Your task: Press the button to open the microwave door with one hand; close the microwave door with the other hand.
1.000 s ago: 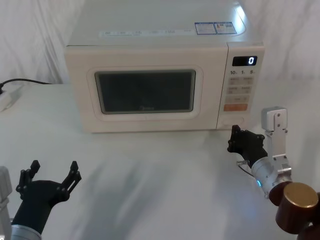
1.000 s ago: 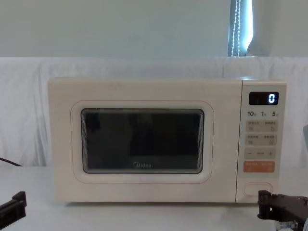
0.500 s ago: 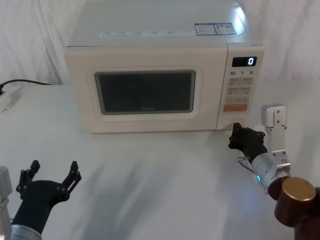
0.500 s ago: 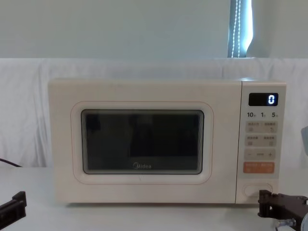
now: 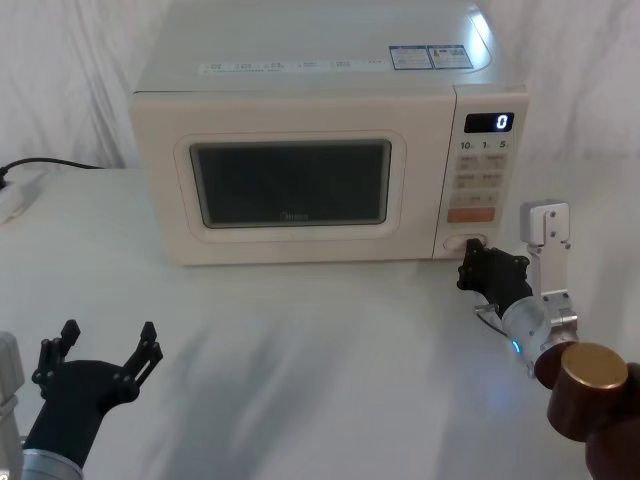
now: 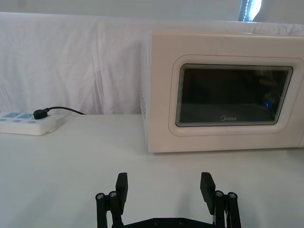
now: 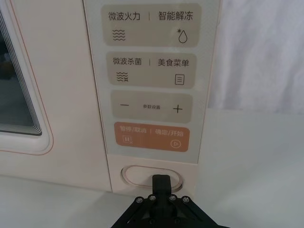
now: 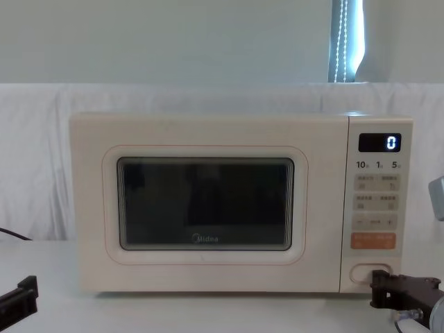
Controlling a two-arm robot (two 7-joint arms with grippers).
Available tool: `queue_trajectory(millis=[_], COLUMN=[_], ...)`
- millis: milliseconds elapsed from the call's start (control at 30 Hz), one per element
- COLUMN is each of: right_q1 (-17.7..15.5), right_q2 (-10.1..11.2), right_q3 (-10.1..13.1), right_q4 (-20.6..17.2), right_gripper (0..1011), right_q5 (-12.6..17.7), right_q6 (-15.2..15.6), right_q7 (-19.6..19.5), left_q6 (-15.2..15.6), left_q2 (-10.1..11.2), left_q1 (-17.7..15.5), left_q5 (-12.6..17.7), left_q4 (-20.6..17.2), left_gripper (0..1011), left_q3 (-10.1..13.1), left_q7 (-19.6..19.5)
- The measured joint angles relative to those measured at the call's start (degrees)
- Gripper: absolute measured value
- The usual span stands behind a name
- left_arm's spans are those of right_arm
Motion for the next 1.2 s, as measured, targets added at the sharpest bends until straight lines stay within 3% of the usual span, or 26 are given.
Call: queue_trajectory(millis=[1200], right_q1=[1.82], right_q2=[-0.48], right_q3=[1.1], right_q4=[1.8], right_gripper=[0], right_q5=[-1.19], right_q6=[-0.26], right_q7=[-1.17], left_q6=[0.0], left_q2=[0.0], left_q1=[0.0], left_q5=[0.0], left_q4=[0.0], left_gripper=[1001], left_q3=[0.0], left_q7=[0.0])
